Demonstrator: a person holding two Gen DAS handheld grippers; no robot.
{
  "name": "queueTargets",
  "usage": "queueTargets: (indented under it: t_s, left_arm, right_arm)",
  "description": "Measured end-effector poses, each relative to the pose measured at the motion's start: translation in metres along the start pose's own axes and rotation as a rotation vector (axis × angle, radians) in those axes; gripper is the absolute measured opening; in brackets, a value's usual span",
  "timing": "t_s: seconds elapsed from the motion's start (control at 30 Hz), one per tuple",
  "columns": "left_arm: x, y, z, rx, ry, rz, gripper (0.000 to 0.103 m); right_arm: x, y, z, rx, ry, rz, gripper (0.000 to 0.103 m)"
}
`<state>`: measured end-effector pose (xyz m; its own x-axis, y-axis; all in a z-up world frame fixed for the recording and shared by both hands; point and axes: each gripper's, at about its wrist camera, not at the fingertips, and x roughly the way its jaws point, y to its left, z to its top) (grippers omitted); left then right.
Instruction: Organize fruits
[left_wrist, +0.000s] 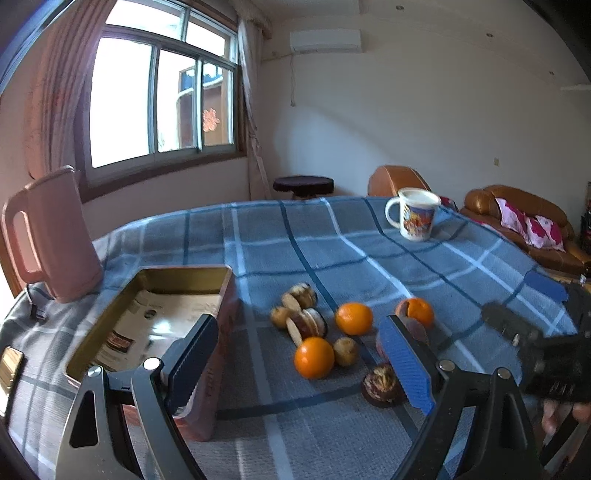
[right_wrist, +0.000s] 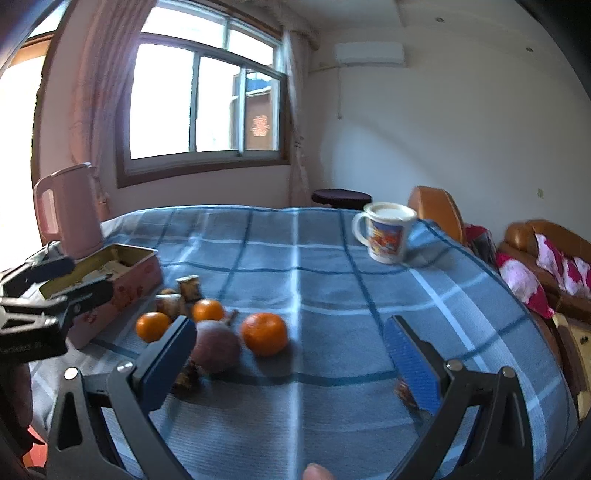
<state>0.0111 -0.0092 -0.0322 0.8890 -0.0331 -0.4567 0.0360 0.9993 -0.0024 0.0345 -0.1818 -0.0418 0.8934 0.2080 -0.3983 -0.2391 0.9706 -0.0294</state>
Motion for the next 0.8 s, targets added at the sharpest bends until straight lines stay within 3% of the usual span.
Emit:
queueTargets:
  t_s: [0.17,0.3,0.6,0.77,0.8]
  left_arm:
    - [0.014,-0.017,-0.010,0.028,0.059,-0.050,0.090]
    - [0.024,-0.031,-0.014,0.046,0.103,-0.089,0.090]
    - [0.041,-0.043,-0.021,0.063,0.178,-0.131,0.090]
    - [0.049,-0.044,-0.024,0.073,0.223,-0.164,0.062]
    - [0.050,-0.044,-0.025,0.073,0.232,-0.173,0.061]
  right_arm:
    - [0.004,-0.029,-0.012,0.035,0.029,-0.049,0.103]
    - [0.010,-0.047,-0.022,0.007,0.064,-0.170,0.103]
    - [0.026,-0.079,-0.033,0.045,0.146,-0.230,0.101]
    - [0.036,-0.079,-0.035,0.026,0.183,-0.232,0.088]
    - [0.038,-0.079,-0.035,0.024,0.191,-0.225,0.086]
